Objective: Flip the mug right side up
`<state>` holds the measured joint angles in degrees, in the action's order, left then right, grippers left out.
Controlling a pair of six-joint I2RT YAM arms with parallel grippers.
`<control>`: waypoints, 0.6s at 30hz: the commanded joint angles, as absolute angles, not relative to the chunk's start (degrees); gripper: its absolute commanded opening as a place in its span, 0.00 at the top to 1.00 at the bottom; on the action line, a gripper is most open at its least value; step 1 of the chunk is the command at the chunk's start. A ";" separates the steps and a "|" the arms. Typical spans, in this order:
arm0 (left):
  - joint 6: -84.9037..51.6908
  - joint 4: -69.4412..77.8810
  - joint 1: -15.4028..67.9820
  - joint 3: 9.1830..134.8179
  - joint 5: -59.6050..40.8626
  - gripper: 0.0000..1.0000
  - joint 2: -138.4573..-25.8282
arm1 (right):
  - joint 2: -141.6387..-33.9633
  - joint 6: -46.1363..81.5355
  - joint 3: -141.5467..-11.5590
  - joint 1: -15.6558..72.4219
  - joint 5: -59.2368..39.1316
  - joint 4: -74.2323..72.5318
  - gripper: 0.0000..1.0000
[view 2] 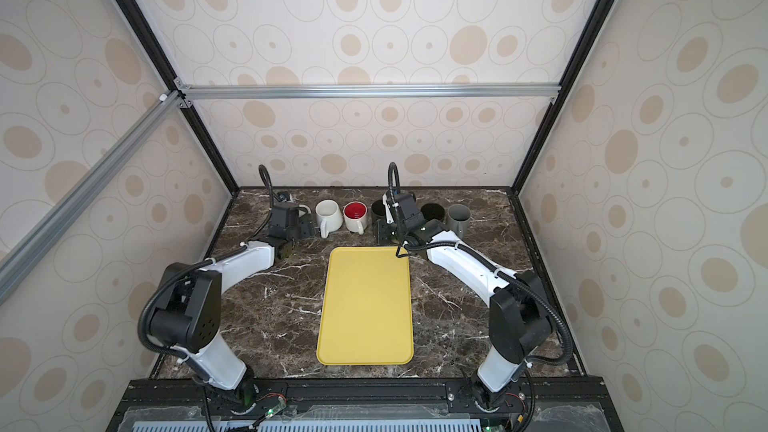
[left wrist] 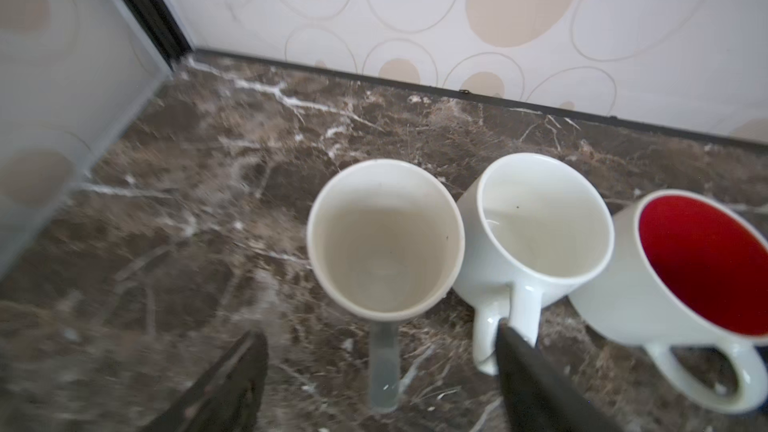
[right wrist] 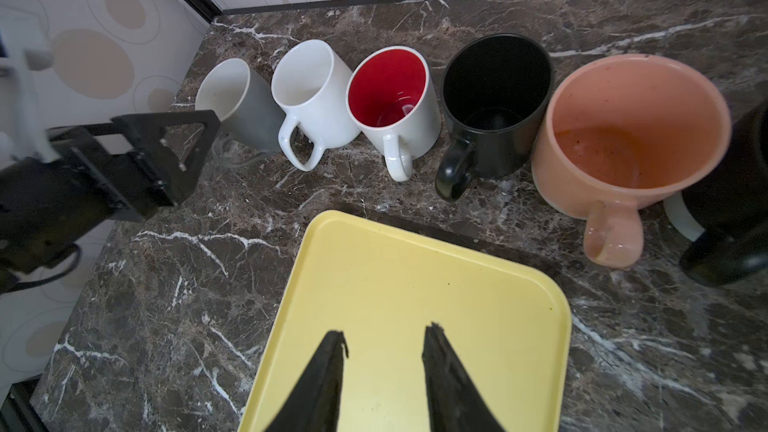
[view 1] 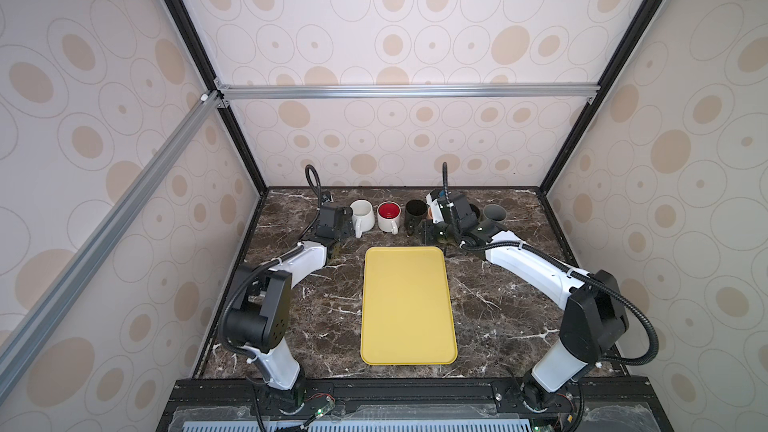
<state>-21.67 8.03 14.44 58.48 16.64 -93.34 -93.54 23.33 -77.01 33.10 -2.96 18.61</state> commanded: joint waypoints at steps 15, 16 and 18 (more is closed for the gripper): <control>-0.13 62.23 20.68 7.52 23.49 0.00 -59.96 | -61.97 18.13 -58.72 30.64 18.82 27.49 0.02; 0.13 64.83 20.52 7.25 27.38 0.00 -61.39 | -60.65 17.87 -57.16 30.71 19.08 26.41 0.02; 2.55 64.56 20.14 7.63 26.38 0.00 -61.92 | -57.94 16.21 -53.59 30.81 19.73 23.21 0.02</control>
